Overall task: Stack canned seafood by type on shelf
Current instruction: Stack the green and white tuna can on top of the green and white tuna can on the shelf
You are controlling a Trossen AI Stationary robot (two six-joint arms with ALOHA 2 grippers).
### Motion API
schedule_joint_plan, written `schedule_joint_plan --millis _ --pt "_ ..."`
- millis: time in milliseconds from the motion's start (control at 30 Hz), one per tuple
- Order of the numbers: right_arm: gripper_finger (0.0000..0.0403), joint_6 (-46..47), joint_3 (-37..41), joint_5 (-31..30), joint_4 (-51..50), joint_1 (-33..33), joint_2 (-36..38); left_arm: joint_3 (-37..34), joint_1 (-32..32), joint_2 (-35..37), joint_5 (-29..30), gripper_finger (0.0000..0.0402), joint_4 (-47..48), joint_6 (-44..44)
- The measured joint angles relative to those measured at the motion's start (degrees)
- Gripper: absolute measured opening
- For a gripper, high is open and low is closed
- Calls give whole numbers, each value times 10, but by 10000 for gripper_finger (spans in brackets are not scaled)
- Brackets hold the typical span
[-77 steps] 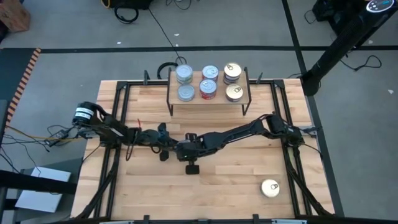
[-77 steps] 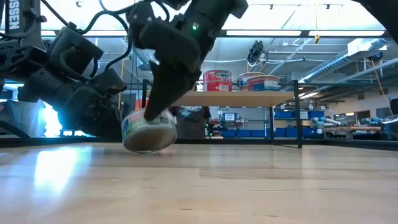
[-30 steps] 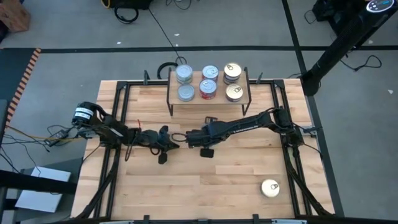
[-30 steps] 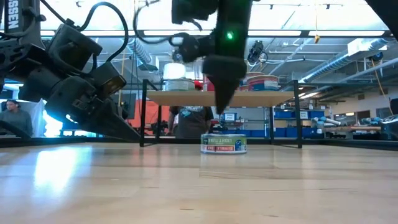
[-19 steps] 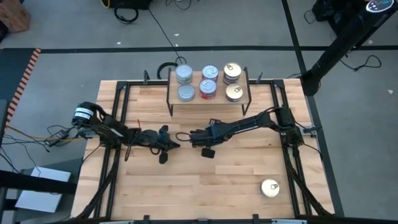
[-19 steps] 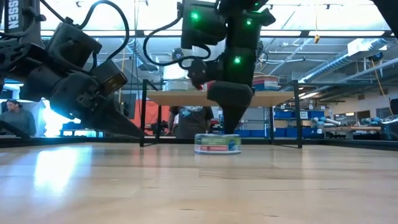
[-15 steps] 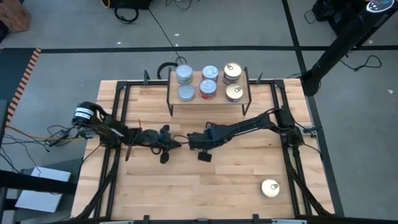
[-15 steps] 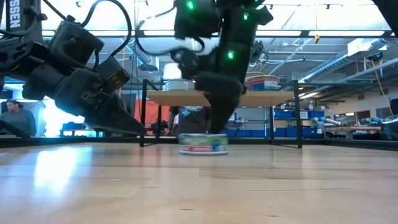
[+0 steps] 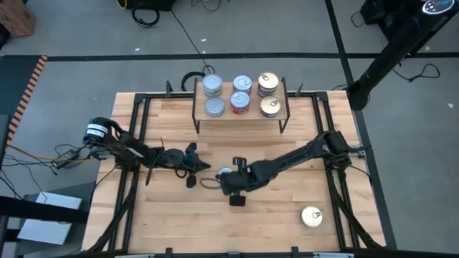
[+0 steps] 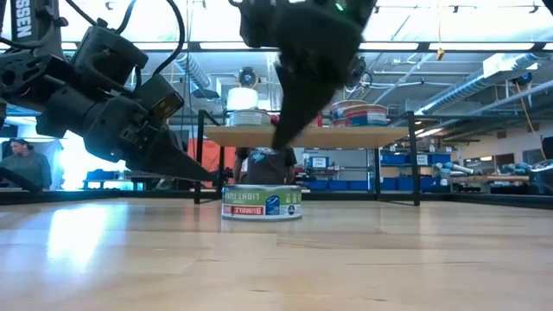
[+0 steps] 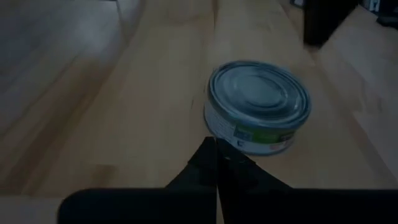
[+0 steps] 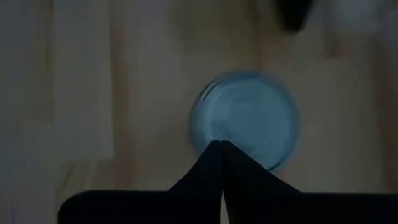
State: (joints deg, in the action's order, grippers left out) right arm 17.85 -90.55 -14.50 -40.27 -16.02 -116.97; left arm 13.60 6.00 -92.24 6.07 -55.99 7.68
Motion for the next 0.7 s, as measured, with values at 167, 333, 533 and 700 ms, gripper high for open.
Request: schedule_joint_plan --millis 167,333,533,700 --pt "6 32 44 -53 52 -29 5 17 0 -6 -8 0 0 -16" --pt "3 71 94 -55 140 -51 12 26 -8 -28 -34 0 -11 -31" --pt "3 67 146 -15 254 -61 11 35 -58 -59 -107 0 -62 -40" --pt "3 65 161 -21 253 -44 9 63 -77 -91 -137 0 -60 -34"
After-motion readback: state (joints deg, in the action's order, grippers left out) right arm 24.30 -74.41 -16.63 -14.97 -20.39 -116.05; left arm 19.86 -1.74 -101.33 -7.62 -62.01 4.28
